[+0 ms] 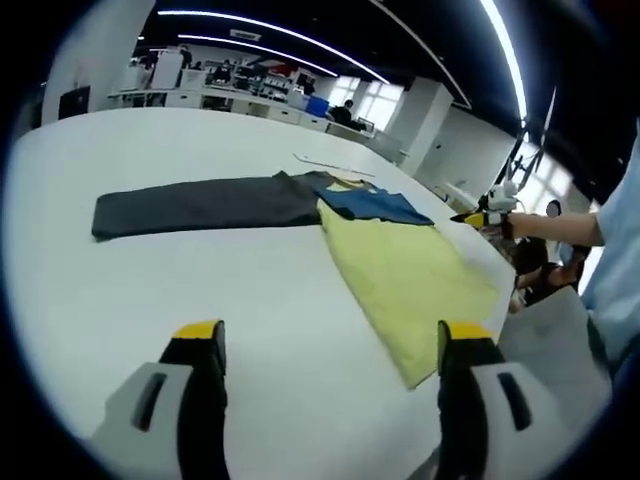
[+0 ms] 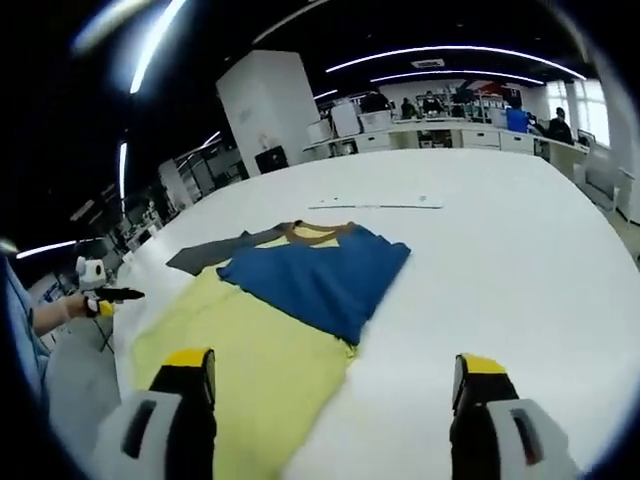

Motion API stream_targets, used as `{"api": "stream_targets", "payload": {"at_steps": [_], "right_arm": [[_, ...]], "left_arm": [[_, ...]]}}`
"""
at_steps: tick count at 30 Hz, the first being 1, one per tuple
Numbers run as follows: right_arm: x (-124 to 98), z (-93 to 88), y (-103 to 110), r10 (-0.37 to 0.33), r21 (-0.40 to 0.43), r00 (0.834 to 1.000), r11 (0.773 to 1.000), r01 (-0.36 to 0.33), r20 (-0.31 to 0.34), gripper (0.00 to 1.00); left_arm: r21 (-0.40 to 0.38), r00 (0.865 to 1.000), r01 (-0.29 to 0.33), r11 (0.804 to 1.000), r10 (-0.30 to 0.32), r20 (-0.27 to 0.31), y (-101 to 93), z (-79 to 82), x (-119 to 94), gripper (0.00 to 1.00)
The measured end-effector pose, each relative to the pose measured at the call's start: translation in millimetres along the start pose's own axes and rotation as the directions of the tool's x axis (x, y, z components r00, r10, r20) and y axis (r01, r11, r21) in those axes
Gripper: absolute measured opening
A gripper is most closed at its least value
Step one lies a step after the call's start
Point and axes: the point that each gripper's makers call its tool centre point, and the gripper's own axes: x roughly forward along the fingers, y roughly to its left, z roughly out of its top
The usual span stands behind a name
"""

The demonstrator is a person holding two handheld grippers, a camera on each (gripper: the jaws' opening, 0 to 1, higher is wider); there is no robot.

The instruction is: Fold the garment on the visible template until the final outline fits inside the template.

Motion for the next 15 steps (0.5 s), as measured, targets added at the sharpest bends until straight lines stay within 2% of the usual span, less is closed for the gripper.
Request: {"api": "stream_targets", "payload": {"at_steps": [2, 5, 6, 7, 9, 13, 15], "right_arm": [[-1.8, -0.4, 1.9, 0.004, 0.002, 1.000, 1.000, -0.004, 0.004, 1.00], [-3.9, -5.5, 10.3, 0.027, -0.018, 0.999, 0.999, -0.028, -0.022, 1.00], [-4.2, -6.1, 11.5, 0.030, -0.021, 0.999, 0.999, -0.031, -0.025, 1.00], [-5.4, -7.3, 13.7, 0.031, -0.023, 0.999, 0.999, -0.032, -0.030, 1.00], [-7.8, -8.0, 17.3, 0.037, -0.023, 0.999, 0.999, -0.038, -0.031, 1.00], [-12.1, -6.2, 27.4, 0.057, -0.037, 0.998, 0.998, -0.058, -0.026, 1.00], [-15.8, -7.2, 34.2, 0.076, -0.036, 0.997, 0.996, -0.077, -0.031, 1.00]], "left_arm": [[0.007, 1.000, -0.026, 1.000, 0.026, 0.002, 8.6, 3.5, -0.5, 0.81], [0.036, 0.992, -0.122, 0.992, 0.122, 0.009, 32.5, 12.5, -2.9, 0.76], [0.035, 0.990, -0.136, 0.990, 0.135, 0.034, 37.5, 18.3, -2.7, 0.76], [0.002, 0.985, -0.164, 0.986, 0.164, 0.051, 47.0, 23.6, -4.1, 0.76], [-0.015, 0.981, -0.181, 0.983, 0.181, 0.071, 59.2, 32.1, -5.3, 0.76], [-0.041, 0.971, -0.217, 0.975, 0.220, 0.095, 81.9, 42.0, -7.0, 0.73], [-0.090, 0.962, -0.246, 0.965, 0.255, 0.097, 95.2, 45.3, -8.9, 0.73]]}}
